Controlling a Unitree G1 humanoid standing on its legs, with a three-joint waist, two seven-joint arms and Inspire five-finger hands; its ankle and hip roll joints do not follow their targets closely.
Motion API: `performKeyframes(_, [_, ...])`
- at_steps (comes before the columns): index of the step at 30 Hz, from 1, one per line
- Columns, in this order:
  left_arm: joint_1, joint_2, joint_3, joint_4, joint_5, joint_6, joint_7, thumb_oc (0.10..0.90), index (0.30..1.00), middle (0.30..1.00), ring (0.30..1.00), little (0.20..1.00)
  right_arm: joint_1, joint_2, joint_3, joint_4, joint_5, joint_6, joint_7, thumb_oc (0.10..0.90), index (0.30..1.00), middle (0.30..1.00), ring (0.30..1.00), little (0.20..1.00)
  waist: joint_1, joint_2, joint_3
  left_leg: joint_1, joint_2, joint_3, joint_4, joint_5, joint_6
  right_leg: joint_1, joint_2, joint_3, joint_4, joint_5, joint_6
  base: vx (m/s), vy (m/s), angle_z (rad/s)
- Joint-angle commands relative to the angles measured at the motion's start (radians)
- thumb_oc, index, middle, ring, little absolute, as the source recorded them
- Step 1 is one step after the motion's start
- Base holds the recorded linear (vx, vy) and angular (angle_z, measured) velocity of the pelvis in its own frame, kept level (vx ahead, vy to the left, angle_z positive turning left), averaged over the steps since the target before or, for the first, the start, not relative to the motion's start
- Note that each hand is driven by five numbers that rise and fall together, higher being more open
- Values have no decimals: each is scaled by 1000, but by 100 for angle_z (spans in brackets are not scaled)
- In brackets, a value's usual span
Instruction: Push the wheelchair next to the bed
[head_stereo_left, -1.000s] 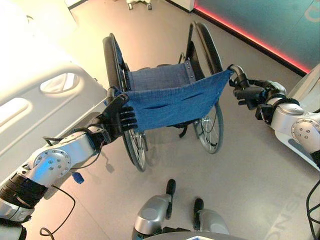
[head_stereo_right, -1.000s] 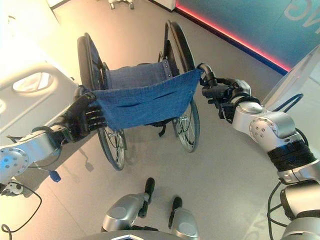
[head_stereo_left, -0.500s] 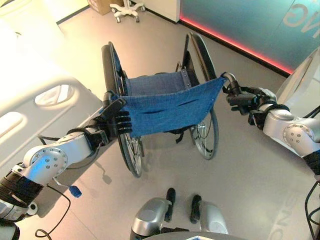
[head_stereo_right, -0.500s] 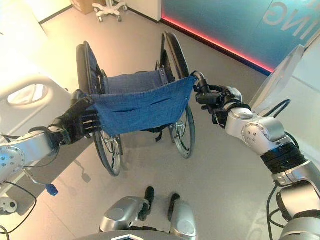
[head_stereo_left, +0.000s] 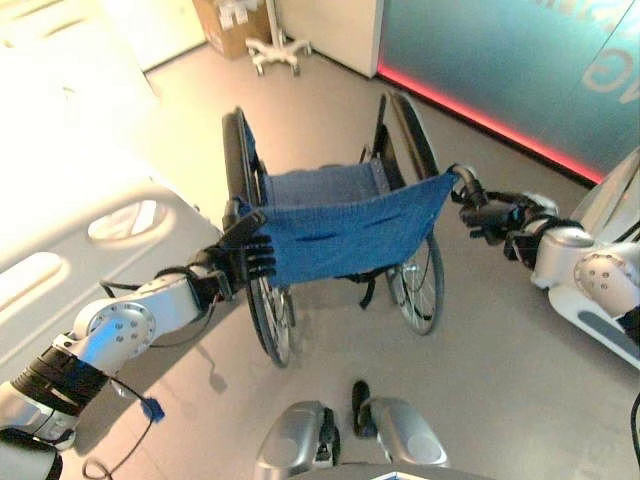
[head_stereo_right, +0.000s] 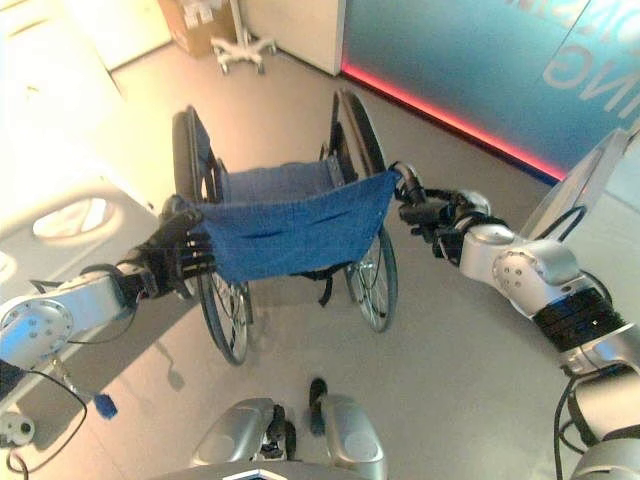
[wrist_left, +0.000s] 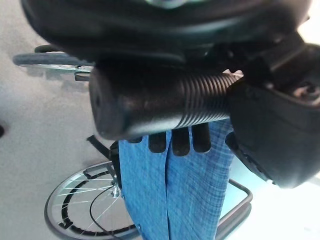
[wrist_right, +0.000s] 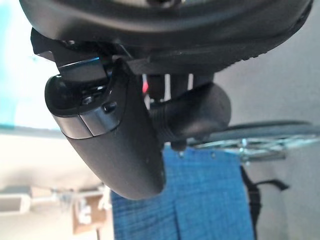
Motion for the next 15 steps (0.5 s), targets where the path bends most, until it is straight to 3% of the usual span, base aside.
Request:
performKeyframes(1, [-220,-81,236,-15,32,-291,-65,400,300,300,300,300,36,49,21,-383,104,-21,155,400,300,300,300,300,-69,17,-43,137,101,16,-365,158,-34,162,-67,-187,-167,86,103,417,101,-25])
performKeyframes(4, [-176,-82,258,-26,24,-302,-91,400,300,300,300,300,45,65,28,-374,88,-32,140,400,300,300,300,300,-30,56,-33,98,137,62,-641,264,-72,218,-18,-181,-178,52,99,524,164,-32])
performKeyframes(5, [-153,-90,263,-21,33,-309,-110,400,300,300,300,300,49,79,35,-352,66,-41,153,400,300,300,300,300,-8,81,-33,80,152,68,-807,326,-99,254,9,-170,-183,26,98,577,218,-23])
performKeyframes(7, [-121,-99,279,-40,42,-315,-109,400,300,300,300,300,67,91,26,-342,33,-45,171,400,300,300,300,300,12,89,-36,65,158,67,-923,354,-109,305,20,-143,-184,-6,101,541,202,-34])
performKeyframes(8, [-117,-100,282,-43,42,-315,-107,400,300,300,300,300,70,92,25,-342,30,-45,173,400,300,300,300,300,15,89,-36,62,157,67,-941,355,-111,313,20,-138,-183,-13,102,556,231,-39])
performKeyframes(11, [-112,-104,310,-55,50,-291,-95,400,300,300,300,300,77,110,10,-311,7,-59,192,400,300,300,300,300,24,95,-64,87,163,95,-943,290,-90,351,7,-120,-152,-82,115,445,206,-39])
performKeyframes(13, [-152,-95,297,-29,46,-264,-74,400,300,300,300,300,71,124,5,-294,32,-67,184,400,300,300,300,300,32,93,-100,93,152,114,-852,248,-66,384,-9,-136,-115,-140,122,471,199,-84])
performKeyframes(15, [-176,-87,286,-14,47,-244,-68,400,300,300,300,300,65,123,8,-297,54,-68,168,400,300,300,300,300,35,89,-118,102,140,128,-809,220,-49,379,-18,-155,-82,-150,130,399,165,-114])
